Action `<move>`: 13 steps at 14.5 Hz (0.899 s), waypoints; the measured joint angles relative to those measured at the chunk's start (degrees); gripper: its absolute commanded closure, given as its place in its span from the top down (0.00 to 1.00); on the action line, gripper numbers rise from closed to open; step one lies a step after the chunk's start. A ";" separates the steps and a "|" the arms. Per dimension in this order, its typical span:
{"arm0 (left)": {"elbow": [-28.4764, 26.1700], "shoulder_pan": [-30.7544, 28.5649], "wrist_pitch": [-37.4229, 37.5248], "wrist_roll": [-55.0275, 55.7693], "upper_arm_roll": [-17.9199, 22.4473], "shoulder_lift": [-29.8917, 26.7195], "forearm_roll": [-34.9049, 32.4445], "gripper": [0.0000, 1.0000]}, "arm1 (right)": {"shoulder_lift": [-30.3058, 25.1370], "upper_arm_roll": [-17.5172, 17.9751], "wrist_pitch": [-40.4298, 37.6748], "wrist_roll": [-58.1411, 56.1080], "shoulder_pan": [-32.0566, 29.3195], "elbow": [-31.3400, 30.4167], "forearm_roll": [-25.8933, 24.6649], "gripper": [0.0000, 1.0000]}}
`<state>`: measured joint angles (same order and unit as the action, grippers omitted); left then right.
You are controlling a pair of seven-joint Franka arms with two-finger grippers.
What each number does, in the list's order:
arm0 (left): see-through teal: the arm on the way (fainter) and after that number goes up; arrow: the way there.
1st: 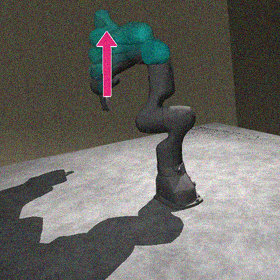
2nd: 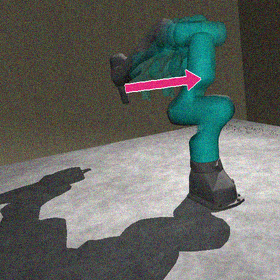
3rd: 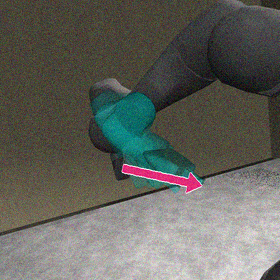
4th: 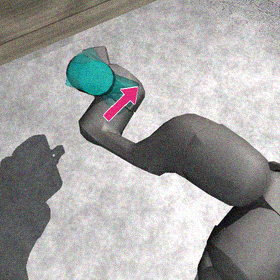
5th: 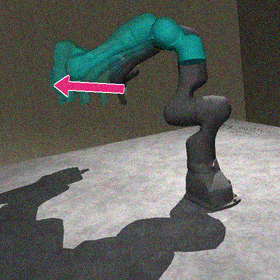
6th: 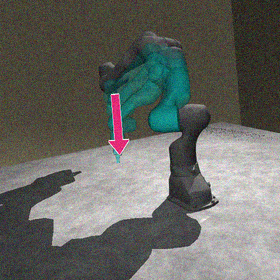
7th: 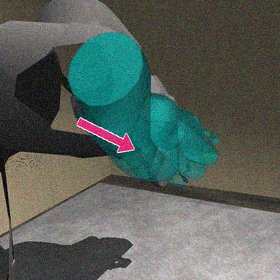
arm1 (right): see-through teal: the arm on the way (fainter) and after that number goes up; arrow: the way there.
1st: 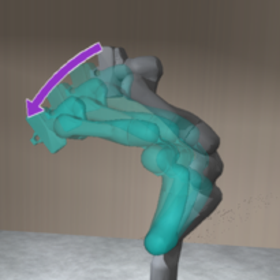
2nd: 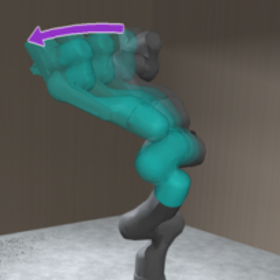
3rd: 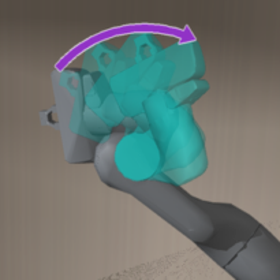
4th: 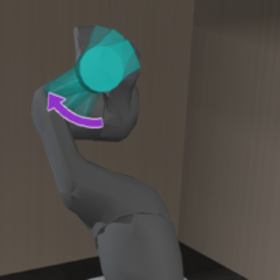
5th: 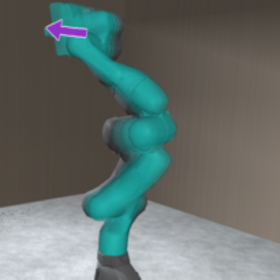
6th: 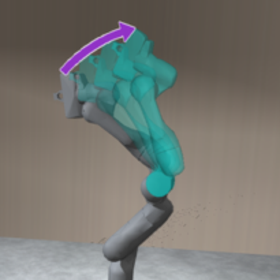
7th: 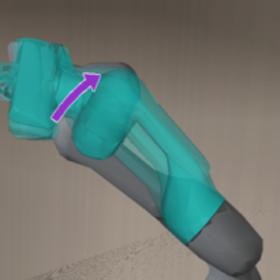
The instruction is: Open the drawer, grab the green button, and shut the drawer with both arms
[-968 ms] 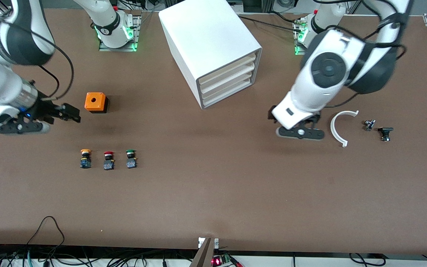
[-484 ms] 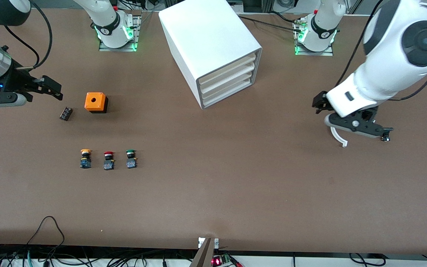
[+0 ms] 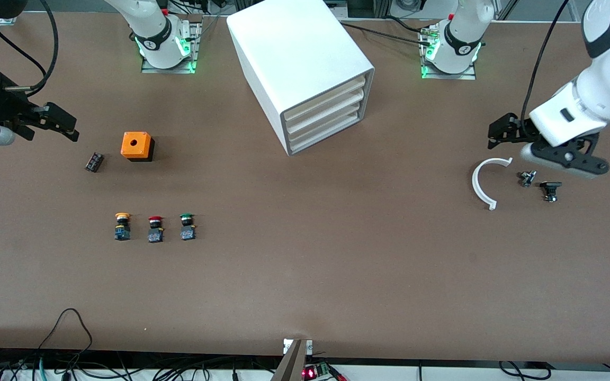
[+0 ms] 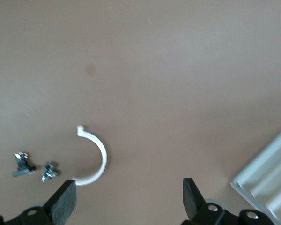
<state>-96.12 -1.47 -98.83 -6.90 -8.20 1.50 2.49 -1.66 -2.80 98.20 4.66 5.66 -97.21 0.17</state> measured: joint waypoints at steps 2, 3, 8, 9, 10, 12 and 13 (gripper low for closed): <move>-3.95 4.80 -2.54 0.14 6.52 -3.58 0.02 1.00 | 0.45 0.05 0.00 0.29 0.51 0.83 0.00 1.00; -4.71 6.19 -2.27 0.68 8.33 -4.42 0.02 1.00 | 0.62 0.08 0.00 0.29 0.64 1.11 0.00 1.00; -4.23 7.60 0.26 4.39 9.09 -4.43 -0.02 1.00 | 1.77 0.01 0.00 0.29 0.68 2.53 0.00 1.00; -4.14 7.62 0.30 4.40 9.09 -4.31 -0.16 1.00 | 2.14 0.03 0.00 0.29 0.71 2.98 0.00 1.00; -4.03 7.62 0.30 4.40 9.10 -4.17 -0.28 1.00 | 2.41 0.03 0.00 0.29 0.73 3.28 0.00 1.00; -3.92 7.62 0.33 4.40 9.17 -4.03 -0.32 1.00 | 2.73 0.03 0.00 0.29 0.73 3.79 0.00 1.00; -3.91 7.62 0.33 4.40 9.24 -4.01 -0.34 1.00 | 2.77 0.02 0.00 0.29 0.73 4.00 0.00 1.00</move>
<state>-100.03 6.15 -98.50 -2.50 1.05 -2.51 2.15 1.11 -2.78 98.20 4.96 6.39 -93.21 0.17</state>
